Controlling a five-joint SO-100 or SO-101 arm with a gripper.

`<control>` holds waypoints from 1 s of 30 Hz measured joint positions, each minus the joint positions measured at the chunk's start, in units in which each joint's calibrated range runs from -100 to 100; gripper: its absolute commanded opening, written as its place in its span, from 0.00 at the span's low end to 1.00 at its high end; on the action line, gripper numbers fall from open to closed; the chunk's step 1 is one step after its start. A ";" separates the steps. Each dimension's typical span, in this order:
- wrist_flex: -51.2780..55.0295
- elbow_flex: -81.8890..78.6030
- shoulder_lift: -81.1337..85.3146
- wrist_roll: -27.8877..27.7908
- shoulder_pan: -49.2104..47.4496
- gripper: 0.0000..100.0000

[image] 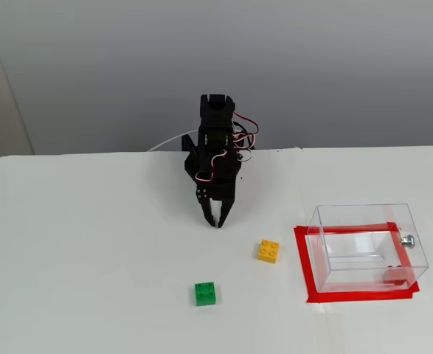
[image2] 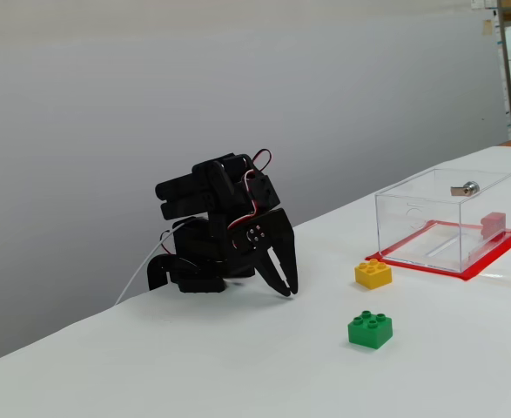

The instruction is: Pick the red lego brick and place it into the transparent box

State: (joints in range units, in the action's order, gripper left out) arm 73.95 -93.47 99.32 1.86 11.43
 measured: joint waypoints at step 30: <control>0.43 0.00 0.00 -2.15 -1.39 0.03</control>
State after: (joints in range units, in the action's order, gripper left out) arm 74.38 -93.47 99.32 -0.29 10.04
